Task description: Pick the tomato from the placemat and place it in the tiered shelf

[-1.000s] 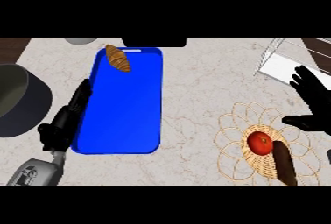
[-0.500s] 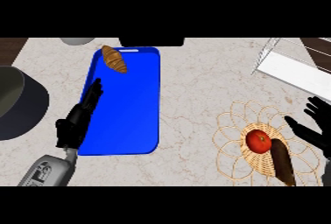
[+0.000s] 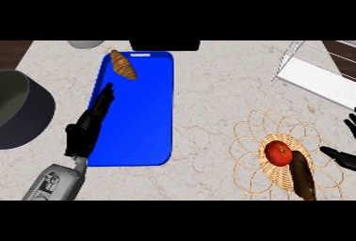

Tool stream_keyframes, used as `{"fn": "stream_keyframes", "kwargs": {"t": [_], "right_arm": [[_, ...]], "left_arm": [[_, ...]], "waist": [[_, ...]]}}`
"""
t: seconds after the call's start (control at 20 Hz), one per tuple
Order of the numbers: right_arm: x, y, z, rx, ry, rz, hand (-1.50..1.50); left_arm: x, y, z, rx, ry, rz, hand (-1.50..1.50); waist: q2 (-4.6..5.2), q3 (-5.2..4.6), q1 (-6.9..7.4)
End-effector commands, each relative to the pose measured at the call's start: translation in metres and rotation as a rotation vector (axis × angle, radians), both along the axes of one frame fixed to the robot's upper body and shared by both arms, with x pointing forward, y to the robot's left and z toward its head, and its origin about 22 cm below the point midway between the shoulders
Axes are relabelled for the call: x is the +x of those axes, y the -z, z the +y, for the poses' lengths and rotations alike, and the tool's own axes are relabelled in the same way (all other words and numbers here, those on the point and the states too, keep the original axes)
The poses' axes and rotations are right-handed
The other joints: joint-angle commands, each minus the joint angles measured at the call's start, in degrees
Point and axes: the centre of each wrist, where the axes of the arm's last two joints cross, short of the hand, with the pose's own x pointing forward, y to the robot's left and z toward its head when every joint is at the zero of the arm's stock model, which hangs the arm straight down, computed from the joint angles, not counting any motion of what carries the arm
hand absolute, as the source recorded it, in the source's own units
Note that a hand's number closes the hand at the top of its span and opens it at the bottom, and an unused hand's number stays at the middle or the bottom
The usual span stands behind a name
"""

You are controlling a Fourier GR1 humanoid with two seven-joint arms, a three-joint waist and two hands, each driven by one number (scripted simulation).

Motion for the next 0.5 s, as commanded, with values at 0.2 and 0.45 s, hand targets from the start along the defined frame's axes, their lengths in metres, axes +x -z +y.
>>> {"fn": "stream_keyframes", "kwargs": {"t": [0.2, 0.45], "right_arm": [[0.018, -0.074, -0.001, -0.208, -0.225, 0.127, -1.5], [0.031, -0.121, 0.015, -0.373, -0.349, 0.275, -1.5]], "left_arm": [[-0.008, 0.008, -0.003, 0.007, -0.001, 0.025, 0.0], [-0.005, -0.005, 0.009, 0.001, 0.0, 0.022, 0.0]], "waist": [[-0.17, -0.12, -0.05], [-0.31, -0.16, 0.14]]}}
